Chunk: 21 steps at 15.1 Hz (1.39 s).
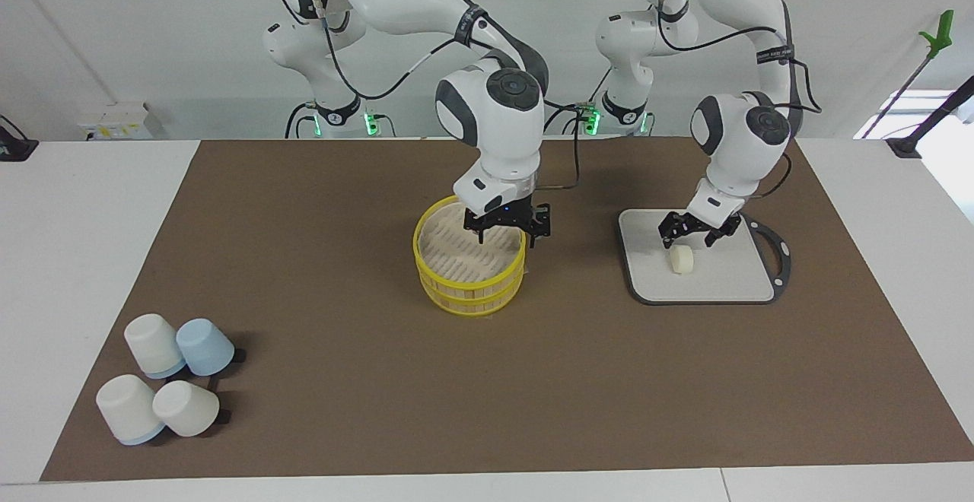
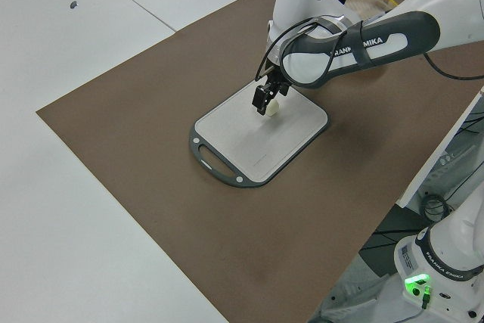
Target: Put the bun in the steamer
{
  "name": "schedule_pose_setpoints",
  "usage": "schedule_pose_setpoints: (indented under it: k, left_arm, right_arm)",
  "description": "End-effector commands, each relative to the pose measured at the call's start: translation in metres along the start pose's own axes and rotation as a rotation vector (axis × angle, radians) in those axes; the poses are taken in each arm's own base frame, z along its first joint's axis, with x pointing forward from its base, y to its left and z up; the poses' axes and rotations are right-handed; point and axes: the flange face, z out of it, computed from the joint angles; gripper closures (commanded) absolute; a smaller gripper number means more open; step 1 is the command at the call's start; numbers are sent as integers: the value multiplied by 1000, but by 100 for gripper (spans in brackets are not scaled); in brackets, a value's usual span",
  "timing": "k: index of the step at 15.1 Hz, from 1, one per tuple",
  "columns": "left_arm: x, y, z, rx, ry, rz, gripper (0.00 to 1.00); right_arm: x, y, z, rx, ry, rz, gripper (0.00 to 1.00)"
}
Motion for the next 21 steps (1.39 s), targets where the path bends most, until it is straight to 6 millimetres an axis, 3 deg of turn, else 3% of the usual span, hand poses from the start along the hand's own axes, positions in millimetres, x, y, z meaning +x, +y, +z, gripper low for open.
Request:
schedule_pose_setpoints:
  k: [1, 2, 5, 8, 10, 14, 16, 17, 18, 19, 20, 21]
  left_arm:
    - [-3, 1, 10, 10, 9, 61, 0]
    - [-2, 1, 13, 10, 13, 62, 2]
    - [3, 3, 11, 8, 23, 64, 23]
    - [5, 12, 10, 7, 18, 80, 55]
    - [5, 11, 10, 6, 14, 77, 72]
    - [17, 10, -3, 2, 4, 75, 74]
    - [30, 9, -20, -3, -24, 69, 74]
    - [36, 11, -35, -5, -37, 69, 74]
    - [41, 12, -51, -6, -51, 67, 74]
    - [47, 13, -70, -12, -63, 63, 74]
    - [50, 14, -91, -21, -80, 57, 74]
    - [52, 15, -116, -34, -90, 49, 74]
  right_arm:
    - [-25, 0, 10, 7, -7, -18, 0]
    - [-36, -1, 17, 9, -5, -37, 0]
    - [-50, -2, 27, 17, 0, -60, 0]
    - [-53, 4, 37, 29, 13, -61, 1]
    - [-54, 6, 40, 32, 14, -72, 23]
    - [-53, 4, 43, 38, 19, -73, 50]
    - [-53, 3, 46, 41, 22, -73, 50]
    - [-53, 2, 48, 40, 22, -76, 55]
    - [-53, 1, 48, 43, 25, -76, 66]
    - [-52, 1, 47, 45, 27, -74, 88]
    - [-52, 0, 46, 46, 28, -76, 100]
    - [-52, 0, 45, 49, 29, -75, 100]
